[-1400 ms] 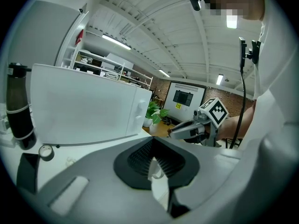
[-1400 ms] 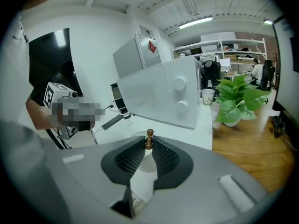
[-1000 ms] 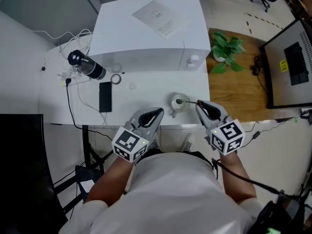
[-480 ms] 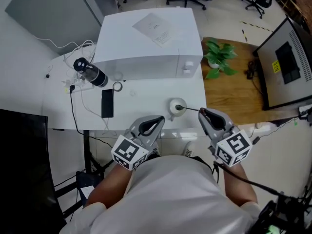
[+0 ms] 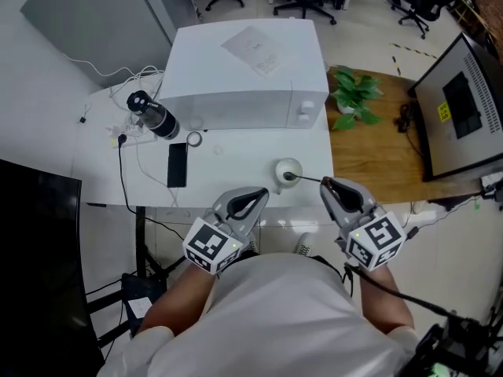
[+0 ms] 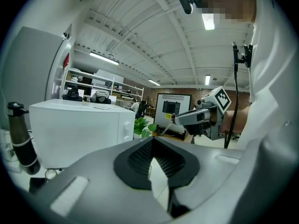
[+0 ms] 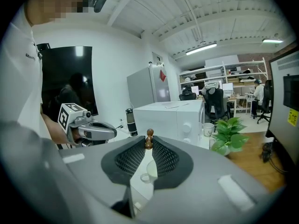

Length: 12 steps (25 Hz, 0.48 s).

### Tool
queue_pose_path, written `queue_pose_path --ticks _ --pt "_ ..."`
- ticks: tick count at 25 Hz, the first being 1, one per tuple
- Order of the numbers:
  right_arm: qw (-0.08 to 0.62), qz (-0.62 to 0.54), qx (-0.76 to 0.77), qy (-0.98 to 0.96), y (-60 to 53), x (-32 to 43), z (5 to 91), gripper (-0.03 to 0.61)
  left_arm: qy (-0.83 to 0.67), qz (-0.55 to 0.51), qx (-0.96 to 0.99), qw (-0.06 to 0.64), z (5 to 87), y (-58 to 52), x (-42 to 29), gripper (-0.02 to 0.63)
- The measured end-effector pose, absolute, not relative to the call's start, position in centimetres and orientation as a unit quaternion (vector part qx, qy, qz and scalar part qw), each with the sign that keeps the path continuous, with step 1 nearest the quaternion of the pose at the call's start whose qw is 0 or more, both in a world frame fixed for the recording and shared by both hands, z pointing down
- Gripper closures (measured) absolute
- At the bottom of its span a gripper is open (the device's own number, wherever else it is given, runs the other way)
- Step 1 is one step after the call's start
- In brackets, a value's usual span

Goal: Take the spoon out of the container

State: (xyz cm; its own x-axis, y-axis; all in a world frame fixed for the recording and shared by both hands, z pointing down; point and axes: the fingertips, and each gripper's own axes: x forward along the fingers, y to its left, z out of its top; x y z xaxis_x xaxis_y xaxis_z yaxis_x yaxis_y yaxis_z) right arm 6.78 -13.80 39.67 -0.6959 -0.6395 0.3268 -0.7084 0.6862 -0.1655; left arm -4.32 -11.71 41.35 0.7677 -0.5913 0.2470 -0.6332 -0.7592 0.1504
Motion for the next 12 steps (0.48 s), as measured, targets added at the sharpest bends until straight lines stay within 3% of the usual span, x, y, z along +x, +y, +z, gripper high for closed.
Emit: queue_pose_path --ticks 12 --pt "0.119 0.138 0.391 -0.902 -13.44 6.56 39.74 0.523 -0.318 0.087 0.938 0.111 41.25 -11.41 -4.72 0.609"
